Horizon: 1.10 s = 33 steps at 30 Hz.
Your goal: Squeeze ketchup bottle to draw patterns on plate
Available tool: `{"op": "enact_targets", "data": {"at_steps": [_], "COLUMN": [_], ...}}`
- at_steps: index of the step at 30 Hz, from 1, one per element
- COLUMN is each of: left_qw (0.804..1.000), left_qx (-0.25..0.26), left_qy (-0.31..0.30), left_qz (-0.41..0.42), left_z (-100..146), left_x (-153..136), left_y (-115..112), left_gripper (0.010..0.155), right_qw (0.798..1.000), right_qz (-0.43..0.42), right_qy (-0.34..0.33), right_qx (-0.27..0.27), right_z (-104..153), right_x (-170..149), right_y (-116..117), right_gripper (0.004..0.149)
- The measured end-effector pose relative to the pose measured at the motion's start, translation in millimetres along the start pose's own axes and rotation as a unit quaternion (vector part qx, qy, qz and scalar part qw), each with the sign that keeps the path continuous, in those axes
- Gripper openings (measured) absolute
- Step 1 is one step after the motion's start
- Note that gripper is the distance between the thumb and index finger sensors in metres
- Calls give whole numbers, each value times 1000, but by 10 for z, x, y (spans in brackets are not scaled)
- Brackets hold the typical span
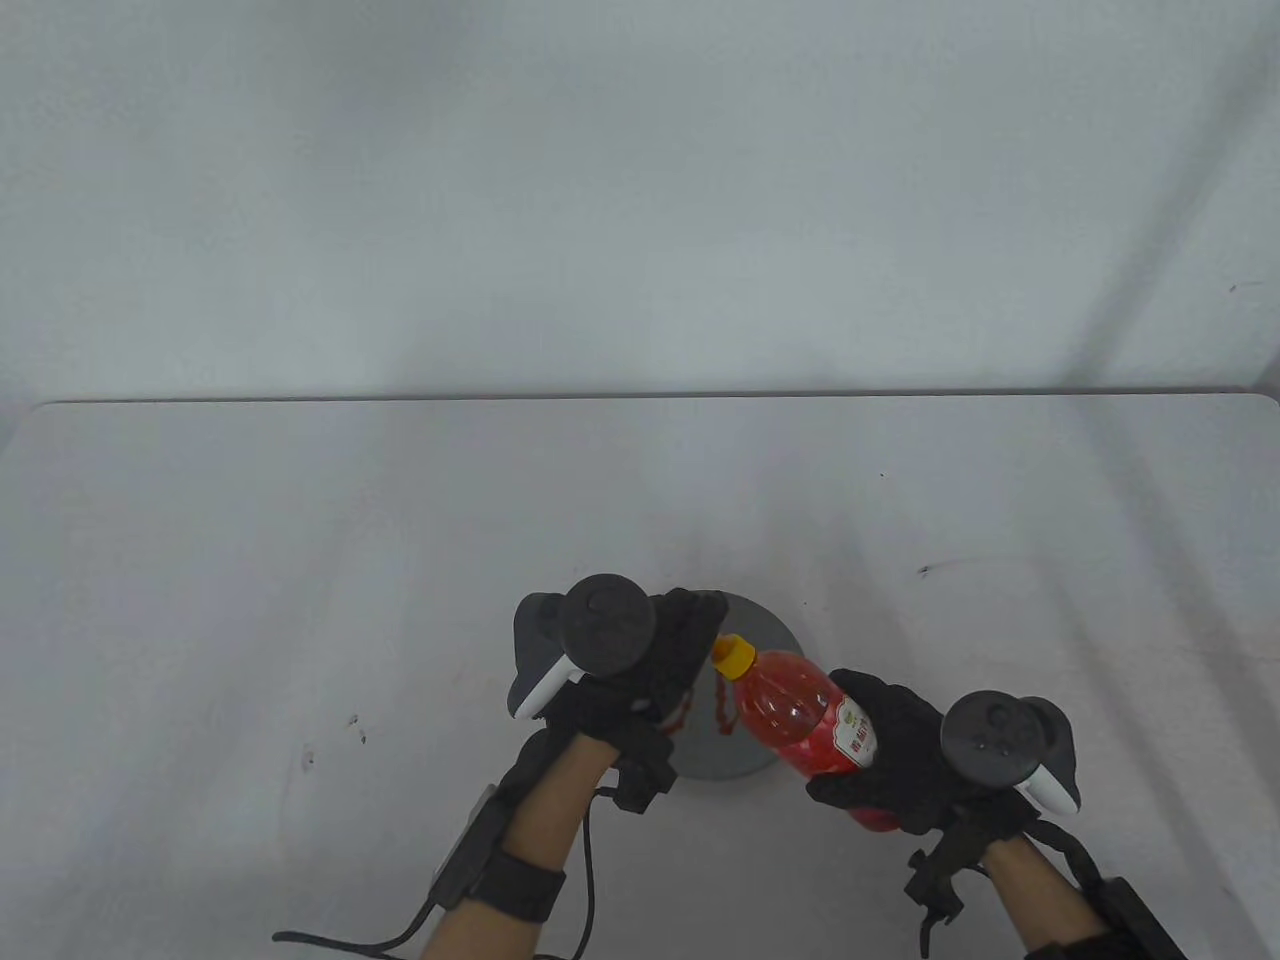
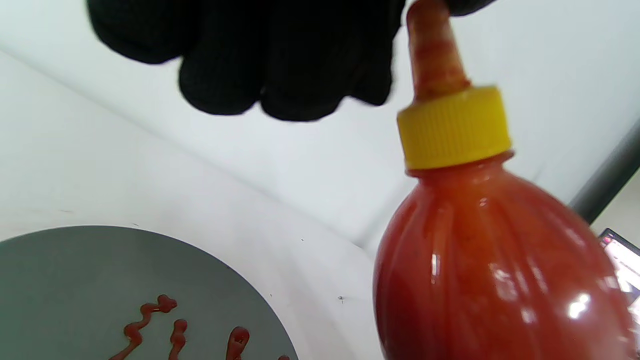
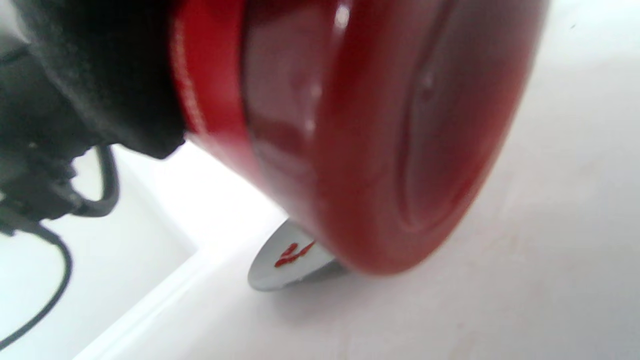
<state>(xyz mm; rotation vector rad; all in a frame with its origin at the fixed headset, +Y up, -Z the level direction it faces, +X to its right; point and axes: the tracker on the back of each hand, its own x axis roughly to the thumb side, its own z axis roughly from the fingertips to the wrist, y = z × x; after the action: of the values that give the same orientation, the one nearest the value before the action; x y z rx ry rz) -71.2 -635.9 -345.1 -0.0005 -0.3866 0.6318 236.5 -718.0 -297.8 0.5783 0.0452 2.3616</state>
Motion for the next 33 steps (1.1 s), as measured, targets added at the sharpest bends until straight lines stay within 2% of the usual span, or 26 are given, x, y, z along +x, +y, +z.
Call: {"op": "enact_targets", "data": {"at_steps": [3, 6, 9, 11, 13, 15, 17, 20, 25, 30, 33], "left_qw": [998, 987, 975, 967, 952, 941, 939, 938, 948, 948, 952], "left_qx": [16, 7, -2, -18, -57, -95, -107, -150, -132, -139, -132], "left_qy": [25, 50, 75, 94, 146, 164, 174, 189, 183, 186, 183], "left_qz": [-54, -152, -210, -234, -261, -281, -277, -248, -225, -217, -209], "left_z": [108, 275, 442, 521, 583, 634, 688, 702, 672, 646, 635], "left_x": [-125, -326, -544, -682, -886, -1066, -1240, -1384, -1419, -1413, -1403], "left_y": [37, 6, -53, -95, -158, -202, -259, -274, -230, -215, -183], "left_gripper": [60, 63, 67, 71, 79, 86, 92, 92, 90, 90, 90], "right_qw": [999, 997, 993, 990, 986, 983, 981, 976, 962, 946, 938], "right_qz": [-29, -64, -99, -117, -137, -145, -149, -155, -150, -118, -103], "right_qy": [6, 8, 11, 13, 21, 31, 41, 60, 127, 198, 217], "right_qx": [-21, -50, -67, -80, -95, -106, -117, -141, -190, -228, -251], "right_z": [24, 51, 67, 72, 83, 91, 97, 114, 38, -390, -649], "right_x": [-39, -75, -110, -142, -188, -232, -286, -394, -675, -1054, -1226], "right_y": [-64, -150, -198, -221, -244, -272, -312, -389, -558, -714, -694], "right_gripper": [94, 94, 94, 95, 96, 96, 96, 97, 98, 98, 99]}}
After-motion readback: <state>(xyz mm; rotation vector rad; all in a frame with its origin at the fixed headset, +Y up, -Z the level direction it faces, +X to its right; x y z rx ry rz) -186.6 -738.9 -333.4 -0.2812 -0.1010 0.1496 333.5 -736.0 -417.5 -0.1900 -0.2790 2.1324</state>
